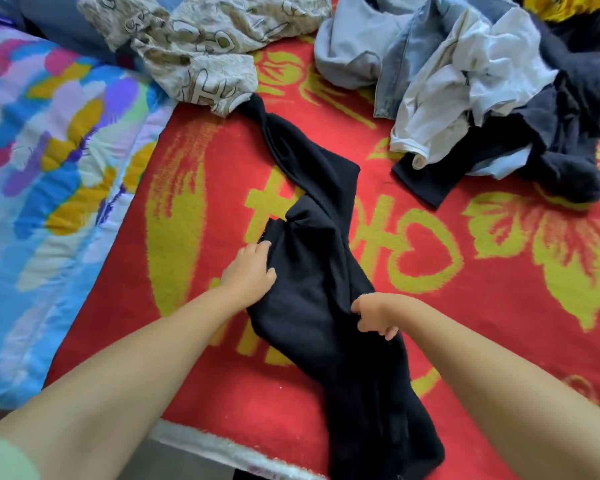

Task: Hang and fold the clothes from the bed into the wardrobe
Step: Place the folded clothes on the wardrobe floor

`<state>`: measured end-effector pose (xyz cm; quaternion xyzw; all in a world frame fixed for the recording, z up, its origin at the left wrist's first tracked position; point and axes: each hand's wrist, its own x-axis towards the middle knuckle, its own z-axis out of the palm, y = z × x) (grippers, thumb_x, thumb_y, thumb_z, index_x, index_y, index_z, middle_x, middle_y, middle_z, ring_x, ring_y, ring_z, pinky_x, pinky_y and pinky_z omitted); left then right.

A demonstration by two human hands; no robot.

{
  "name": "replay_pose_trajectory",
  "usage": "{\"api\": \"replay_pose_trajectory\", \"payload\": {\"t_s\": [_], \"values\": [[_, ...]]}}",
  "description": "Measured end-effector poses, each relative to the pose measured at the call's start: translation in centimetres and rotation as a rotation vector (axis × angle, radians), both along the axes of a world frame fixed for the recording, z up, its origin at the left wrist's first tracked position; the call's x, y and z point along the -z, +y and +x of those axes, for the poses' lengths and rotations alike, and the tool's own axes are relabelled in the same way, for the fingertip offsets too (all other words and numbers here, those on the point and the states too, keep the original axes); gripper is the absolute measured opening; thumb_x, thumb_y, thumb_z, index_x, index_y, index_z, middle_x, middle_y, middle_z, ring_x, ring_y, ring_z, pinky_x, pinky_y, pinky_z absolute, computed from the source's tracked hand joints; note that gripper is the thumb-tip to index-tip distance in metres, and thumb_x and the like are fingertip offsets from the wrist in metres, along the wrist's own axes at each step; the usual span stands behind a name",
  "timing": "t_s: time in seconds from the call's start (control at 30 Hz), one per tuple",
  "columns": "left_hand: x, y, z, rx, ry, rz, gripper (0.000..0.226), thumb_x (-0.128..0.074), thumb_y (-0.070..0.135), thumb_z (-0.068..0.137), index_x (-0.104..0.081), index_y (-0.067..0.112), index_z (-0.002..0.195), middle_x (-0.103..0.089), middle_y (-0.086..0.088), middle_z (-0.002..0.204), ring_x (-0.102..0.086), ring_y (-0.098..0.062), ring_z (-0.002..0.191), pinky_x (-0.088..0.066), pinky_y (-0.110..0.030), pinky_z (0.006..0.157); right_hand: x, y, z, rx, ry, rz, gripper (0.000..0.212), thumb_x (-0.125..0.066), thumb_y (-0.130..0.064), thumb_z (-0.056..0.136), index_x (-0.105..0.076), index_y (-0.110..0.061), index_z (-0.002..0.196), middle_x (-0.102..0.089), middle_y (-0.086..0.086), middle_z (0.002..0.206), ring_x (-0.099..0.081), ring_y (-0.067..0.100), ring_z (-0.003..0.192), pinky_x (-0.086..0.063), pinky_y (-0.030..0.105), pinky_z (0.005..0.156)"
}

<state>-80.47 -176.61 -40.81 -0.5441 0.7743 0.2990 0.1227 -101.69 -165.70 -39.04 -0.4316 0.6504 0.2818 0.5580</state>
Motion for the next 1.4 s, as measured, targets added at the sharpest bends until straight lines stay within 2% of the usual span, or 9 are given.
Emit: {"api": "replay_pose_trajectory", "payload": {"t_s": [0.17,0.27,0.4,0.53,0.67,0.73,0.9,1.1,1.4], "values": [[2.3,0.9,-2.5,-0.157,0.01,0.353,0.08,-0.059,0.032,0.091,-0.011,0.01,0.15,-0.054,-0.013,0.129,-0.055,-0.031,0.113,-0.045,-0.036,0.086,-2.0,-2.1,-1.4,-0.342,0.065,0.419,0.015,-0.044,-0.008,0.094,-0.053,-0.009,0.106,-0.055,0.006,0.075,-0.056,0.022,0.068,-0.053,0.034,0.07],[3.3,1.6,-2.5,-0.241,0.108,0.271,0.015,-0.054,0.022,0.09,-0.051,0.011,0.098,-0.06,-0.007,0.095,-0.058,-0.027,0.087,-0.044,-0.034,0.071,-1.7,-4.6,-0.3,-0.376,0.211,-0.058,0.018,-0.046,-0.006,0.089,-0.063,-0.006,0.096,-0.068,0.006,0.096,-0.063,0.025,0.083,-0.047,0.03,0.068],[2.2,2.0,-0.3,-0.264,0.445,0.401,0.012,-0.054,0.02,0.09,-0.056,0.013,0.08,-0.053,0.0,0.076,-0.046,-0.011,0.067,-0.035,-0.027,0.061,-1.1,-8.4,2.8,-0.291,0.129,-0.827,0.056,-0.051,-0.013,0.089,-0.036,-0.021,0.143,-0.034,0.007,0.144,-0.031,0.029,0.136,-0.042,0.042,0.095],[-1.2,1.1,1.8,-0.029,0.494,0.522,0.019,-0.057,0.018,0.086,-0.048,0.016,0.07,-0.044,0.008,0.062,-0.038,-0.004,0.052,-0.028,-0.025,0.052,-2.4,-10.3,5.7,-0.847,-0.029,-0.537,0.057,-0.055,-0.025,0.091,-0.037,-0.027,0.145,-0.011,0.002,0.16,0.008,0.022,0.148,0.001,0.06,0.116],[-4.8,1.2,3.8,0.029,0.394,0.708,0.02,-0.059,0.024,0.082,-0.045,0.02,0.069,-0.043,0.009,0.063,-0.042,-0.009,0.057,-0.031,-0.026,0.057,-7.3,-10.4,5.4,-0.828,-0.032,-0.557,0.036,-0.051,-0.039,0.093,-0.062,-0.016,0.119,-0.065,0.005,0.116,-0.052,0.026,0.119,-0.026,0.041,0.113],[-6.8,0.9,4.0,0.002,0.404,0.775,0.016,-0.061,0.026,0.081,-0.049,0.019,0.074,-0.048,0.005,0.072,-0.048,-0.011,0.067,-0.036,-0.027,0.066,-11.2,-10.5,4.3,-0.686,-0.051,-0.784,0.029,-0.053,-0.033,0.09,-0.064,-0.015,0.111,-0.068,0.006,0.102,-0.059,0.028,0.101,-0.04,0.027,0.08],[-12.0,-0.9,1.7,0.204,0.356,0.513,0.023,-0.065,0.027,0.083,-0.047,0.021,0.071,-0.052,0.009,0.073,-0.05,-0.012,0.077,-0.039,-0.025,0.065,-21.9,-9.5,1.0,-0.384,-0.092,-1.163,0.008,-0.059,-0.016,0.084,-0.057,-0.011,0.09,-0.052,0.003,0.065,-0.054,0.033,0.067,-0.036,0.036,0.056],[-21.2,-3.6,0.4,0.268,0.404,0.065,0.017,-0.068,0.038,0.085,-0.069,0.021,0.084,-0.062,0.008,0.095,-0.059,-0.013,0.093,-0.046,-0.033,0.081,-32.5,-3.1,-7.2,-0.151,0.155,-1.371,0.012,-0.061,-0.007,0.088,-0.06,-0.005,0.1,-0.065,0.01,0.08,-0.06,0.031,0.072,-0.048,0.045,0.064],[-36.5,-2.1,-1.4,0.338,0.847,-0.148,0.016,-0.068,0.007,0.085,-0.061,0.021,0.081,-0.058,0.012,0.07,-0.056,0.001,0.068,-0.043,-0.02,0.065,-39.6,4.0,-8.6,-0.053,0.036,-1.145,0.029,-0.064,-0.009,0.078,-0.039,-0.021,0.073,-0.045,-0.007,0.072,-0.039,0.009,0.063,-0.034,0.029,0.061]]}}
